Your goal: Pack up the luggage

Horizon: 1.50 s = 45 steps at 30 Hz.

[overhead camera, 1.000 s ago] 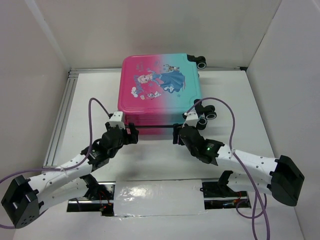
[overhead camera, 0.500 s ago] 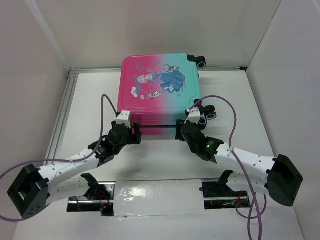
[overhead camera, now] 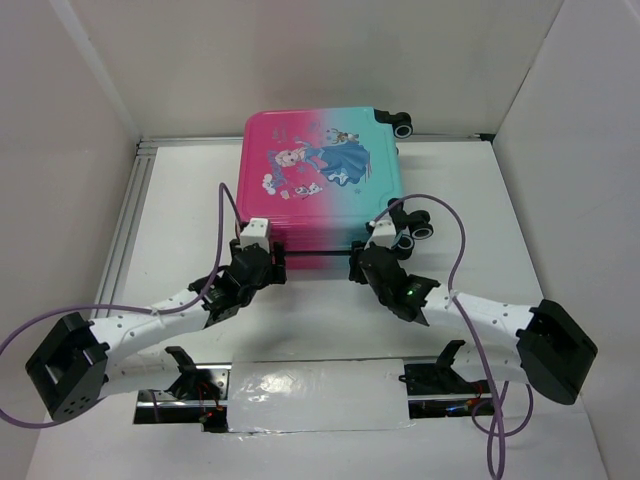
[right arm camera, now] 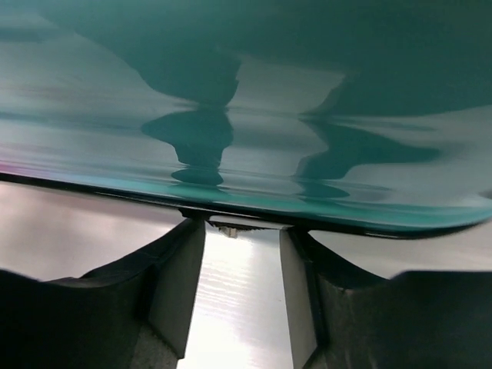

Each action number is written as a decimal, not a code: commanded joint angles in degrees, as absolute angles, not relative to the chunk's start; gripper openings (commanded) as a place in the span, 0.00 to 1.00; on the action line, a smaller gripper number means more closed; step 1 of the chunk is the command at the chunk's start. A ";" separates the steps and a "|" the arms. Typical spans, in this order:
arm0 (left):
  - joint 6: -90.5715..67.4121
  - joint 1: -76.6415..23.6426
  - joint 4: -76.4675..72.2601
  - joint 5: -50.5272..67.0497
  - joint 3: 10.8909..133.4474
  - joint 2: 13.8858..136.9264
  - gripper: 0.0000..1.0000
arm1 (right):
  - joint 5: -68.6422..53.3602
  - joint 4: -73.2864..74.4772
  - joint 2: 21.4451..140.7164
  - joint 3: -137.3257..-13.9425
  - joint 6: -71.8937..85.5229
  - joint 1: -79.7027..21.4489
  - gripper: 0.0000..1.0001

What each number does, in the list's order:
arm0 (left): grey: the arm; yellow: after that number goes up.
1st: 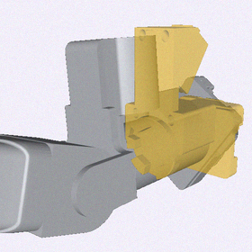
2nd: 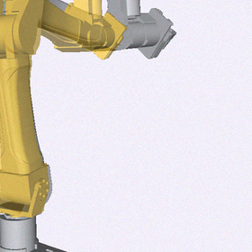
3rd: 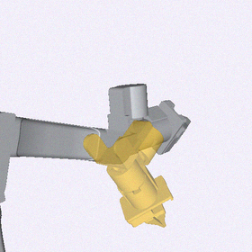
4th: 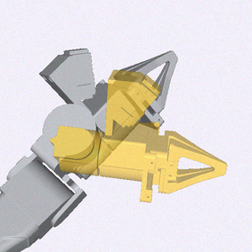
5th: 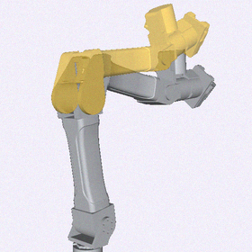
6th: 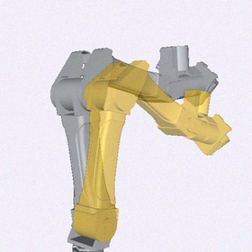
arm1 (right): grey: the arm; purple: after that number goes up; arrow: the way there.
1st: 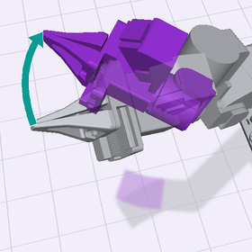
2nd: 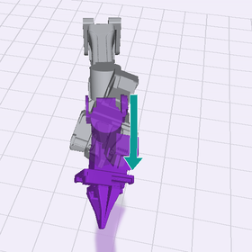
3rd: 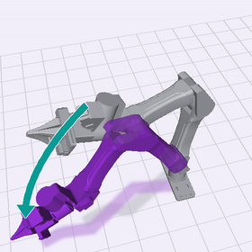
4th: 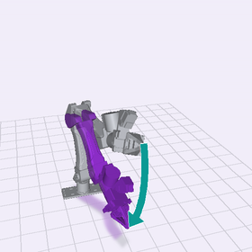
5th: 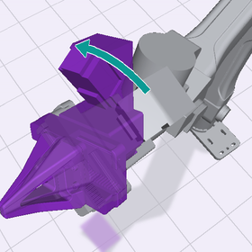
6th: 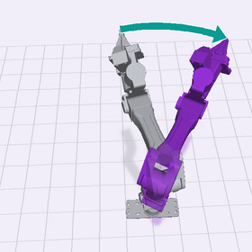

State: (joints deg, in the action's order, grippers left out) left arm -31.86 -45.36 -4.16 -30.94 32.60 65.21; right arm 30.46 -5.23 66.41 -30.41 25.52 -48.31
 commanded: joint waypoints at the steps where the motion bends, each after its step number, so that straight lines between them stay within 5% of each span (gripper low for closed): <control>1: -32.87 -45.62 -6.58 -33.66 34.89 65.74 0.80 | 30.06 -10.11 69.16 -31.20 24.43 -47.99 0.50; 12: -32.87 -45.62 -7.12 -33.66 36.04 69.08 0.80 | 35.33 -12.39 70.41 -31.73 24.43 -48.52 0.34; 22: -33.93 -45.62 -8.26 -33.66 36.04 69.61 0.73 | 33.49 -14.50 70.93 -31.63 23.29 -49.57 0.09; 35: -33.93 -44.56 -7.65 -33.66 37.62 71.89 0.39 | 35.85 -10.82 72.51 -33.40 24.51 -50.10 0.00; 41: -33.31 -43.51 -9.05 -31.82 37.09 71.89 0.00 | 36.56 -8.27 70.32 -33.93 25.58 -50.10 0.00; 45: -31.38 -42.37 -9.58 -30.50 36.48 70.32 0.00 | 36.04 -6.94 67.95 -33.32 25.05 -50.10 0.00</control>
State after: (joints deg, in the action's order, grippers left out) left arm -32.99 -43.94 -4.71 -31.07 35.14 71.05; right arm 33.34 -7.79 71.18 -31.48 24.82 -49.91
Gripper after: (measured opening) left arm 0.046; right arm 0.032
